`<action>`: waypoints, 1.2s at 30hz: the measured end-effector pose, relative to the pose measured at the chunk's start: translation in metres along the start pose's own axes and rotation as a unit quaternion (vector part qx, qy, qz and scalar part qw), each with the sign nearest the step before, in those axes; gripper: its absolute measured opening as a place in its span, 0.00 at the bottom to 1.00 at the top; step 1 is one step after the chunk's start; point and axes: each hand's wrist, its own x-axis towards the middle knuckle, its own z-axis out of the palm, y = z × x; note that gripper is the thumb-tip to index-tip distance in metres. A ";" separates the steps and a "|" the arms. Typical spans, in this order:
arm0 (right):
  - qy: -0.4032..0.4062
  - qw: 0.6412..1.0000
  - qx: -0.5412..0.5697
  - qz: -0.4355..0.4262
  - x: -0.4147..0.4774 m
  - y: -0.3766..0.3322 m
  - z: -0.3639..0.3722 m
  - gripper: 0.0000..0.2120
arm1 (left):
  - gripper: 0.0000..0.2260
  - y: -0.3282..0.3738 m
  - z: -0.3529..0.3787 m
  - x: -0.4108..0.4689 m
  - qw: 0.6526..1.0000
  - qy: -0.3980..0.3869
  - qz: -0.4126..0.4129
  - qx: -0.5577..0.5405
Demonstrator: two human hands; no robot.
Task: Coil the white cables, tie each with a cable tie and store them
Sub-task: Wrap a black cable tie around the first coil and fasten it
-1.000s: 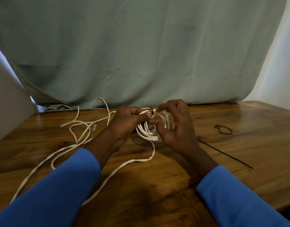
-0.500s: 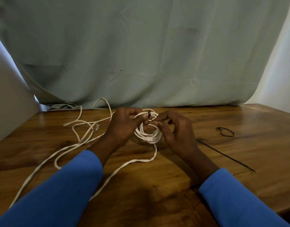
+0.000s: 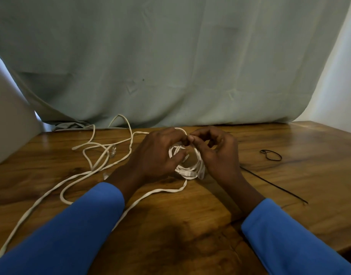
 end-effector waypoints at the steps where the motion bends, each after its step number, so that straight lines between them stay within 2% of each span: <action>1: 0.002 1.000 0.007 0.003 -0.001 -0.001 0.001 0.02 | 0.06 0.002 0.001 0.000 1.000 0.010 -0.004 -0.008; 4: 0.003 1.000 0.011 0.027 -0.003 -0.001 0.002 0.08 | 0.03 0.007 0.005 0.000 0.998 0.042 -0.028 -0.030; 6: -0.035 0.993 0.041 0.101 -0.003 0.002 0.001 0.13 | 0.01 0.006 0.007 0.000 0.996 0.055 -0.048 -0.041; 8: -0.083 0.979 0.083 0.169 -0.005 0.004 0.002 0.11 | 0.04 0.003 0.008 0.000 0.993 0.072 -0.082 -0.050; 9: -0.095 0.976 0.088 0.174 -0.006 0.005 0.004 0.09 | 0.05 0.000 0.009 0.000 0.989 0.077 -0.107 -0.061; 15: -0.096 0.992 0.024 0.075 -0.008 0.001 0.004 0.09 | 0.07 -0.007 0.011 0.007 0.934 0.080 -0.247 -0.248; 20: -0.105 0.992 -0.061 -0.014 -0.006 0.006 0.000 0.10 | 0.06 -0.006 0.008 0.008 0.869 0.075 -0.313 -0.377; 22: -0.078 0.991 -0.109 -0.025 -0.006 0.012 -0.002 0.10 | 0.06 -0.004 0.007 0.008 0.857 0.054 -0.315 -0.404; 25: -0.031 0.991 -0.128 -0.007 -0.007 0.015 -0.003 0.11 | 0.06 0.000 0.004 0.012 0.876 0.044 -0.276 -0.394; 27: -0.007 0.993 -0.120 -0.022 -0.005 0.014 -0.004 0.09 | 0.05 0.003 0.000 0.016 0.896 0.045 -0.242 -0.370; 32: 0.044 0.990 -0.122 -0.057 -0.003 0.007 -0.002 0.13 | 0.06 0.016 0.001 0.016 0.941 0.078 -0.179 -0.277; 33: 0.061 0.989 -0.129 -0.031 -0.002 0.006 -0.001 0.14 | 0.05 0.019 0.002 0.014 0.953 0.089 -0.156 -0.245; 34: 0.070 0.991 -0.107 0.030 -0.002 0.006 0.000 0.15 | 0.04 0.020 0.002 0.013 0.967 0.100 -0.125 -0.199; 35: 0.062 0.989 -0.031 0.129 0.000 0.003 0.000 0.14 | 0.04 0.020 0.002 0.011 0.979 0.108 -0.089 -0.146; 36: 0.042 0.962 0.107 0.249 0.002 -0.003 0.000 0.13 | 0.04 0.018 0.002 0.009 0.988 0.107 -0.053 -0.096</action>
